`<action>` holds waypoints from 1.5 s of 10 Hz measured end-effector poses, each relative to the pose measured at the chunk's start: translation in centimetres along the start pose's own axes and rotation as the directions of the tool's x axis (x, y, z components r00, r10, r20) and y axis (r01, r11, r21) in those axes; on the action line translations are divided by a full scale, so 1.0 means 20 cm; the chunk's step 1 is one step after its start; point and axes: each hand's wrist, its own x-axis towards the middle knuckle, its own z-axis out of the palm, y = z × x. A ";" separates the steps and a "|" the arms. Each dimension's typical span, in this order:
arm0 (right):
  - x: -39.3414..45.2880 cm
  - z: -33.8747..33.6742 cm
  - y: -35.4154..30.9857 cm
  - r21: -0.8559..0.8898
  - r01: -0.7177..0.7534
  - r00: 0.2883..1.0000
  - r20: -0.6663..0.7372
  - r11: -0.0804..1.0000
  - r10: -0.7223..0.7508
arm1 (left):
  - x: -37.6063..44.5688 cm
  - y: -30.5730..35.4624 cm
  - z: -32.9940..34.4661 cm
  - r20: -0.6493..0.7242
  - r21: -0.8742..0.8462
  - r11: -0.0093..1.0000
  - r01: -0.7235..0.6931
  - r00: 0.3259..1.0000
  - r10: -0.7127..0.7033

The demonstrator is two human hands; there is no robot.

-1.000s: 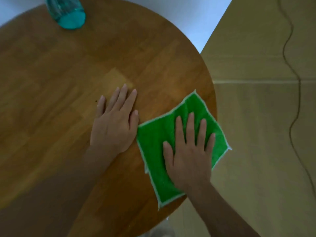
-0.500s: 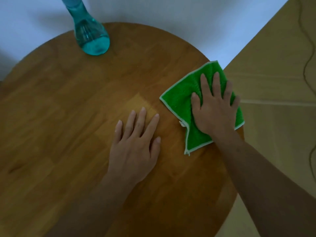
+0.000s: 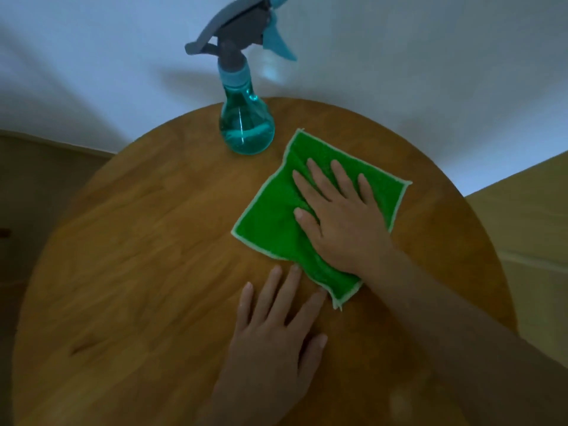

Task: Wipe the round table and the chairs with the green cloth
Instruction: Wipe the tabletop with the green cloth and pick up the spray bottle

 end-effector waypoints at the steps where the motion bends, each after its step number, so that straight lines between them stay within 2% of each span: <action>1: -0.01 -0.02 0.20 0.012 -0.201 0.979 -0.035 0.980 0.201 | 0.17 -0.10 -0.17 -0.212 -0.412 0.883 0.225 0.919 -0.333; 2: 0.02 -0.02 0.22 0.006 -0.263 0.964 -0.032 0.965 0.263 | 0.53 -0.24 -0.39 -0.284 -0.629 0.699 0.340 0.737 -0.614; 3: 0.09 -0.02 0.21 0.041 -0.326 0.944 -0.037 0.944 0.328 | 0.85 -0.31 -0.56 -0.301 -0.703 0.672 0.234 0.758 -0.579; 4: 0.17 -0.03 0.18 0.060 -0.368 0.926 -0.065 0.928 0.371 | 0.96 -0.31 -0.58 -0.347 -0.716 0.679 0.160 0.763 -0.546; 6: 0.35 -0.07 0.07 0.022 -0.326 0.945 -0.027 0.945 0.327 | 0.88 -0.40 -0.60 -0.384 -0.709 0.700 0.086 0.785 -0.486; 7: 0.50 -0.07 -0.13 0.026 -0.245 0.969 -0.029 0.969 0.246 | 0.83 -0.45 -0.67 -0.466 -0.698 0.715 0.040 0.732 -0.496; 8: 0.61 -0.04 -0.44 0.043 -0.046 0.998 -0.034 0.998 0.047 | 0.81 -0.48 -0.75 -0.538 -0.649 0.760 0.013 0.699 -0.472; 9: 0.56 0.00 -0.68 0.039 0.296 0.955 0.000 0.954 -0.296 | 0.80 -0.50 -0.82 -0.563 -0.627 0.779 -0.002 0.692 -0.452; 10: 0.58 0.00 -0.52 0.017 0.247 0.968 -0.050 0.969 -0.246 | 0.75 -0.54 -0.87 -0.571 -0.643 0.765 -0.022 0.680 -0.460; 11: 0.57 -0.04 -0.19 -0.014 -0.201 0.975 -0.104 0.980 0.198 | 0.67 -0.63 -0.90 -0.546 -0.676 0.737 -0.024 0.688 -0.478; 12: 0.59 -0.06 -0.18 0.041 -0.425 0.901 -0.076 0.904 0.427 | 0.60 -0.72 -0.92 -0.548 -0.683 0.730 -0.008 0.666 -0.505; 13: 0.73 -0.03 -0.51 0.039 -0.299 0.953 -0.046 0.954 0.300 | 0.55 -0.78 -0.92 -0.560 -0.680 0.733 -0.002 0.647 -0.518; 14: 0.69 0.06 -0.96 0.009 0.109 0.991 -0.072 0.994 -0.108 | 0.51 -0.80 -0.94 -0.591 -0.638 0.770 0.015 0.631 -0.502; 15: 0.52 0.11 -1.23 0.019 0.459 0.888 0.036 0.888 -0.459 | 0.51 -0.79 -0.96 -0.595 -0.642 0.766 0.027 0.613 -0.520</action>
